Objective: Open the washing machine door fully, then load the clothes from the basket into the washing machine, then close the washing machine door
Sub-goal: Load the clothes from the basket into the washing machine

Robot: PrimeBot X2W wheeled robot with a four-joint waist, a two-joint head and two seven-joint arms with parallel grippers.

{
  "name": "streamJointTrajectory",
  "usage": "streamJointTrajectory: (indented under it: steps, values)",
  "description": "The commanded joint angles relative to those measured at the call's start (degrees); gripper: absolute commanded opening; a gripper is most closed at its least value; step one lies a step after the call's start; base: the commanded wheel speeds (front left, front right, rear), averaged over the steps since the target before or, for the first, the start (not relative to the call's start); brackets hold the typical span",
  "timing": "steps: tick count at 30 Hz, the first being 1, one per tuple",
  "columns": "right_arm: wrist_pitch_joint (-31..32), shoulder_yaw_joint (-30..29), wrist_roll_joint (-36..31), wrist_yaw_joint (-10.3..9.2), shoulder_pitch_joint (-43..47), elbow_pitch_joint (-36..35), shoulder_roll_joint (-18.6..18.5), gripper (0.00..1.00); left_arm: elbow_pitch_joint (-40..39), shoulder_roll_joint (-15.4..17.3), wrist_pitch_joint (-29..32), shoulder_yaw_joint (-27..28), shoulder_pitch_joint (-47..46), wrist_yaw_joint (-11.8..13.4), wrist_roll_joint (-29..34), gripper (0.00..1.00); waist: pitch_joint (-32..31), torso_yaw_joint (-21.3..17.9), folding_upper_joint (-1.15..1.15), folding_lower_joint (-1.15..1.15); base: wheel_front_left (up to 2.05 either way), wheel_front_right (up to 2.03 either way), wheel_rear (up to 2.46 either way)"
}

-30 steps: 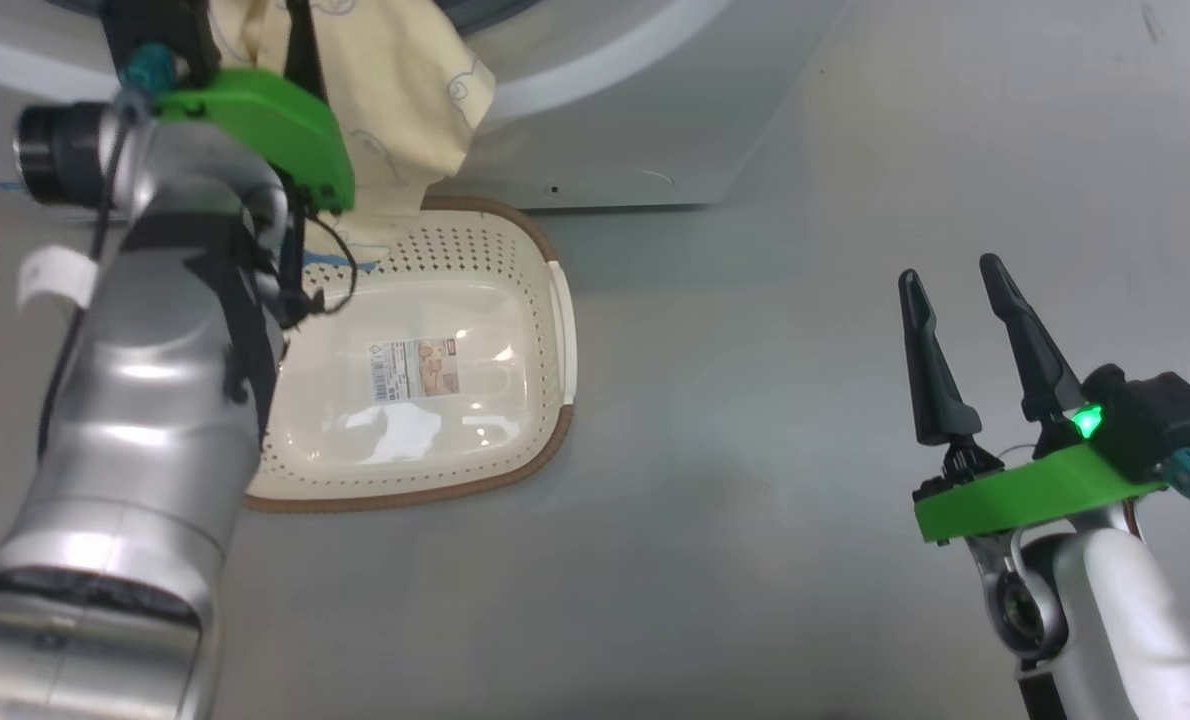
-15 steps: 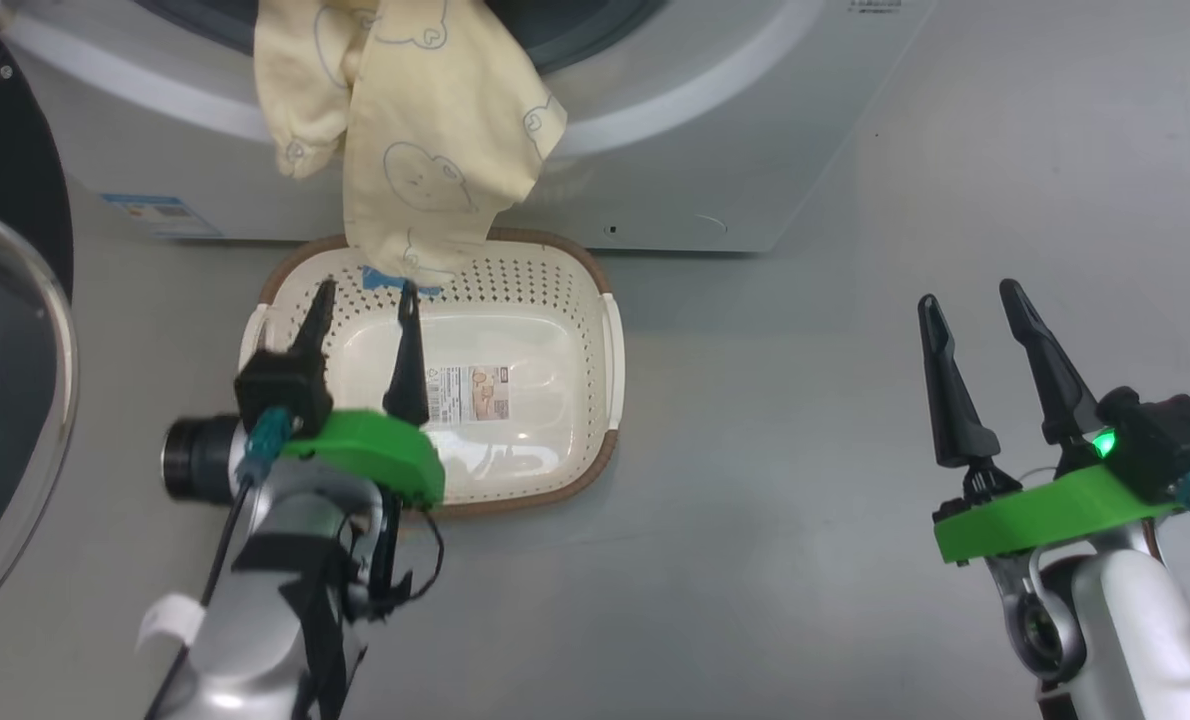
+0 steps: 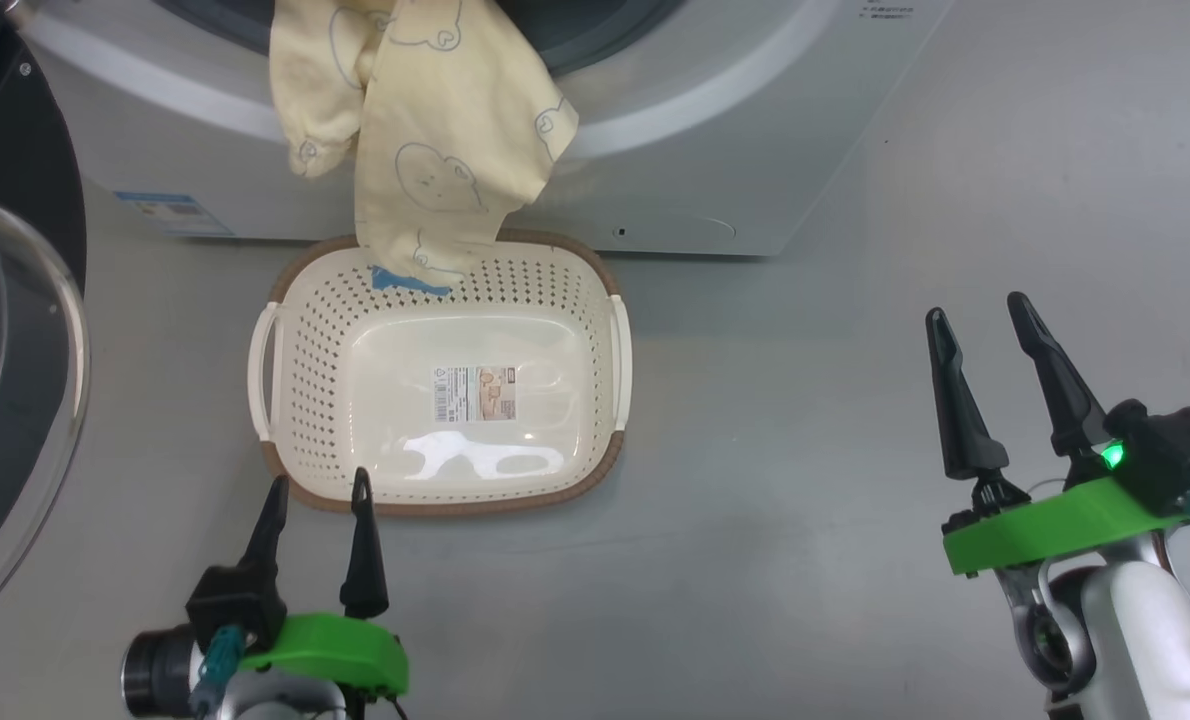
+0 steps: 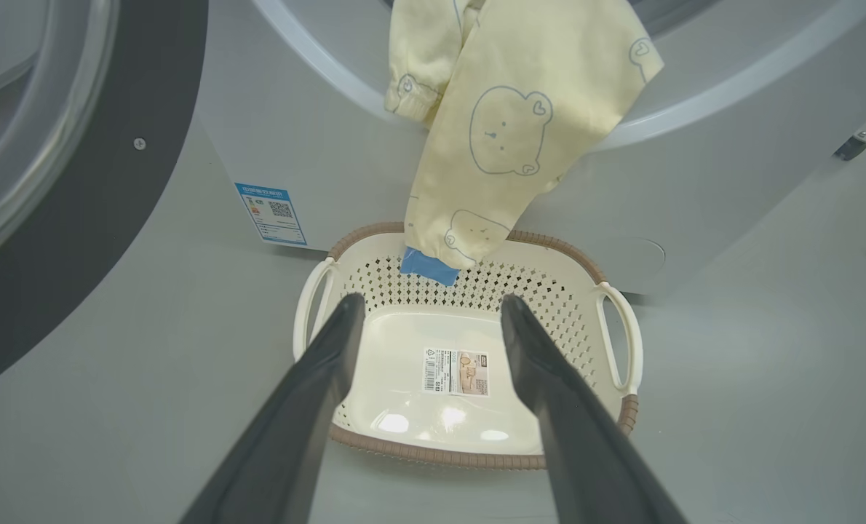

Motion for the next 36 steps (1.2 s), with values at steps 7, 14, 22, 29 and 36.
streamJointTrajectory:
  steps: [7, 14, 22, 29, 36]
  values:
    - [-0.4, 0.9, -0.4, -0.16, 0.8, -1.9, -0.6, 1.00, -5.4, 0.0, -0.8, 5.6, 4.0, -1.1, 1.5, 1.00, -0.2, -0.8, 0.00, 0.00, 0.00, 0.00, 0.00]
    - [-0.4, 0.2, -0.5, -0.16, 1.6, -2.2, -0.5, 1.00, -7.5, -0.4, -0.8, 8.0, 5.9, -2.0, 2.9, 1.00, -0.5, -1.2, 0.00, 0.00, 0.00, 0.00, 0.00]
    - [-0.4, 0.4, -0.4, -0.16, 1.8, -2.1, -0.1, 1.00, -8.8, -1.0, -0.8, 9.8, 6.6, -2.8, 3.9, 1.00, -0.2, -2.6, 0.00, 0.00, 0.00, 0.00, 0.00]
    - [-0.4, 0.7, -0.2, -0.16, 1.4, -2.0, 0.3, 1.00, -8.4, -1.2, -0.8, 10.7, 5.8, -3.7, 4.8, 1.00, 0.6, -4.0, 0.00, 0.00, 0.00, 0.00, 0.00]
    - [-0.4, 1.7, 0.0, -0.16, 0.2, -1.9, 0.6, 1.00, -5.3, -1.2, -0.8, 11.5, 0.4, -5.5, 5.3, 1.00, 2.0, -5.7, 0.00, 0.00, 0.00, 0.00, 0.00]
